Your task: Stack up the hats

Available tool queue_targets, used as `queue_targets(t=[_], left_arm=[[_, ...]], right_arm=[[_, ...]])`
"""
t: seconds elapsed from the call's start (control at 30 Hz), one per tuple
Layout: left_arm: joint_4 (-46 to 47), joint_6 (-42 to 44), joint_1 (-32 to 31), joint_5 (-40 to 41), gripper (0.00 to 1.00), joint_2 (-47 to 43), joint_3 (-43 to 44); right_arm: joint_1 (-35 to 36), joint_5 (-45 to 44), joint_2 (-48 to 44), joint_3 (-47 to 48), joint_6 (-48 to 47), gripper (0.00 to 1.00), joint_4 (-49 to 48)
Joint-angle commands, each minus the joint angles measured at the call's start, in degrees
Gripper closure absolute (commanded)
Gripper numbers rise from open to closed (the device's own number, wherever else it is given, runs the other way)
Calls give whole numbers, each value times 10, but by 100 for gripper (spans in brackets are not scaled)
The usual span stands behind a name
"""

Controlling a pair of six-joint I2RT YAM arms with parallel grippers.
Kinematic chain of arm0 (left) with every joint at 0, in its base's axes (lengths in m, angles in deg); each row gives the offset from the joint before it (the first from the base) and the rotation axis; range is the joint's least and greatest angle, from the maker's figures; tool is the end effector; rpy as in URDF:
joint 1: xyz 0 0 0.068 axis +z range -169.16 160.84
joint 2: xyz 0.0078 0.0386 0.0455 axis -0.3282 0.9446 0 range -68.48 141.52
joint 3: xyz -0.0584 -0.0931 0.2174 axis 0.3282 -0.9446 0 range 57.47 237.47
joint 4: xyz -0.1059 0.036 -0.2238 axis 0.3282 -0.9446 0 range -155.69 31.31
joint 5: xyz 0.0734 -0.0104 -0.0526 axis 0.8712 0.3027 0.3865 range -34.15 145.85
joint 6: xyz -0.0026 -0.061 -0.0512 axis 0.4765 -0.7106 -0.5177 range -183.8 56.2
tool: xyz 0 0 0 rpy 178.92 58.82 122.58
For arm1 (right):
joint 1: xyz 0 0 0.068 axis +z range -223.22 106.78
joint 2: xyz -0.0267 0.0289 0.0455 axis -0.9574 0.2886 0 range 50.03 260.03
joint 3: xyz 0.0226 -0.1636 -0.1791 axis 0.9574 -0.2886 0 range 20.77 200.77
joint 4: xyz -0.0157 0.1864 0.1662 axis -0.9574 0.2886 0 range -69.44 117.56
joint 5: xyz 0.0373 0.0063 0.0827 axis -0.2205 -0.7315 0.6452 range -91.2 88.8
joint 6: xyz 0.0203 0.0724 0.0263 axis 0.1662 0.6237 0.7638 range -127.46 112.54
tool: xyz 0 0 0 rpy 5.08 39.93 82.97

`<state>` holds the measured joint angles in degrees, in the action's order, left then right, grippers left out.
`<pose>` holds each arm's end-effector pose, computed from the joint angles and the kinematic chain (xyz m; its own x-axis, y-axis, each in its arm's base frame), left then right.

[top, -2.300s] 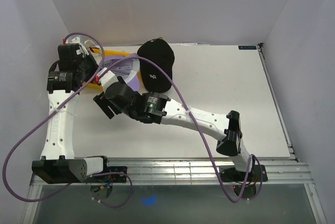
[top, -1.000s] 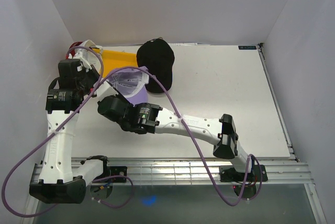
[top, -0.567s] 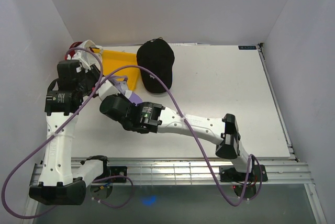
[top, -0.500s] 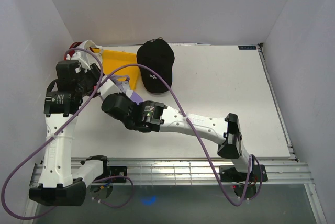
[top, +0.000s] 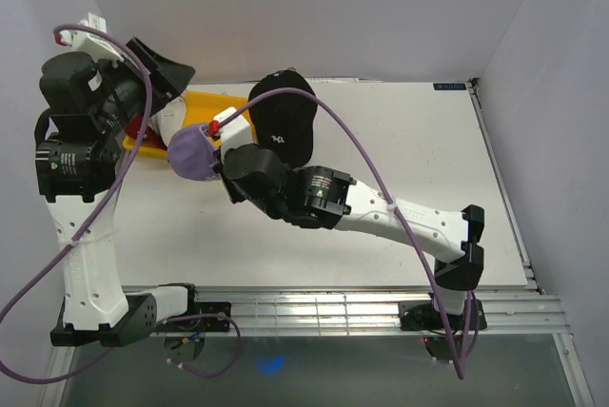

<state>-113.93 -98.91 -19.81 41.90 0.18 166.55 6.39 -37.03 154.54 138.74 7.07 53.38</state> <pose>0.2092 -0.0189 0.4919 -0.3497 -0.5542 -0.7554 0.0526 0.7934 -0.6065 0.1140 0.3995 0.4094 -0.2330 -0.1427 -0.9620 -0.6606 0.7491 0.0488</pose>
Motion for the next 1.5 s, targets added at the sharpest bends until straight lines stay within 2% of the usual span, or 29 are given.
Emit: queue_targets(t=[0.0, 0.1, 0.27, 0.37, 0.4, 0.47, 0.5, 0.63, 0.7, 0.9, 1.13, 1.47], left_arm=[[-4, -21, -3, 8, 25, 26, 103], [4, -34, -3, 1, 26, 16, 126], [20, -32, -3, 19, 26, -40, 45], [18, -31, -3, 38, 28, -77, -11], [16, -33, -3, 41, 28, -86, -28], [16, -32, -4, 41, 29, -117, -83], [17, -29, -10, 41, 29, -127, -102], [21, -18, -19, 53, 28, -171, -180], [24, -16, -21, 53, 28, -194, -224], [22, -13, -49, 51, 29, -224, -278], [-9, -2, -106, 110, 28, -243, -293], [-9, -2, -132, 110, 29, -244, -305]], right_arm=[[-42, 50, -47, -20, 69, 92, -55], [-105, 139, -76, -43, 139, 92, -105], [-227, 240, -103, -59, 294, 92, -219], [-288, 237, -102, -56, 391, 92, -279], [-301, 231, -102, -65, 465, 92, -302], [-335, 209, -110, -119, 543, 92, -369], [-343, 204, -109, -136, 628, 92, -427], [-367, 166, -71, -140, 739, 92, -479], [-369, 132, -60, -122, 759, 92, -469], [-372, 102, -29, -184, 855, 92, -571], [-377, 74, -42, -325, 870, 92, -693], [-372, 52, -58, -461, 868, 92, -819]])
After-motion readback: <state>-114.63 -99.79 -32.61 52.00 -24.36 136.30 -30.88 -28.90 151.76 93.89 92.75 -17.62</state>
